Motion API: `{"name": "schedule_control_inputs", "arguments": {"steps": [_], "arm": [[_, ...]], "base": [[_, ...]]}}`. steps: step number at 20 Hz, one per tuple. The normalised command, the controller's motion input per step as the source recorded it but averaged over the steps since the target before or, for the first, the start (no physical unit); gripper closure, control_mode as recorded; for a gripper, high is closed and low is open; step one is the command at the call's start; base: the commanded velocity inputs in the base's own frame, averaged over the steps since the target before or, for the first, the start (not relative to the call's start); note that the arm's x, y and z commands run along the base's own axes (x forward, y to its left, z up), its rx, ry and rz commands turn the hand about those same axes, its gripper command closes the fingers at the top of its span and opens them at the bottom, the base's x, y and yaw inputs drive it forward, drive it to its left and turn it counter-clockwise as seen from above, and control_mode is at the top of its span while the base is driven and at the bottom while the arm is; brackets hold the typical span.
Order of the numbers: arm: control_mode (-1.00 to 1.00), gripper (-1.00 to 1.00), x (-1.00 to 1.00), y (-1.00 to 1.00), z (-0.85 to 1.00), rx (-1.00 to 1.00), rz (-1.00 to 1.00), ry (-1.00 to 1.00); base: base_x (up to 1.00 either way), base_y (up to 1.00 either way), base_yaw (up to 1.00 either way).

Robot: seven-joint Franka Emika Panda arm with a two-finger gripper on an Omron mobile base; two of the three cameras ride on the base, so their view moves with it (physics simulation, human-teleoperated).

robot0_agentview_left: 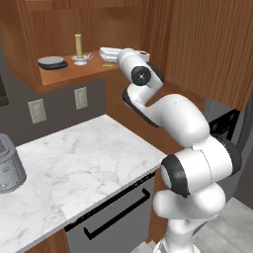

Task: Pick the candle and candle from the dining table and place them in the open cabinet. Close the cabinet after placing the objects.

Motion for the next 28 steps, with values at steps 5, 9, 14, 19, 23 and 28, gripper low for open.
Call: {"name": "schedule_control_inputs", "arguments": {"steps": [5, 9, 14, 19, 23, 28], "arm": [[-1.00, -1.00, -1.00, -0.18, 0.35, 0.03, -0.05, 0.00], [-1.00, -1.00, -1.00, -0.30, 0.42, 0.06, -0.03, 0.03], [-1.00, -1.00, -1.00, -0.44, 0.37, 0.04, 0.00, 0.24], [-1.00, -1.00, -1.00, -0.46, 0.25, 0.00, 0.00, 0.43], [-1.00, -1.00, -1.00, -0.36, 0.18, 0.00, 0.00, 0.51], [-1.00, -1.00, -1.00, -0.26, 0.05, -0.05, 0.01, 0.57]], "base": [[0.00, 0.00, 0.00], [0.00, 0.00, 0.00], [0.00, 0.00, 0.00], [0.00, 0.00, 0.00], [0.00, 0.00, 0.00], [0.00, 0.00, 0.00]]}}
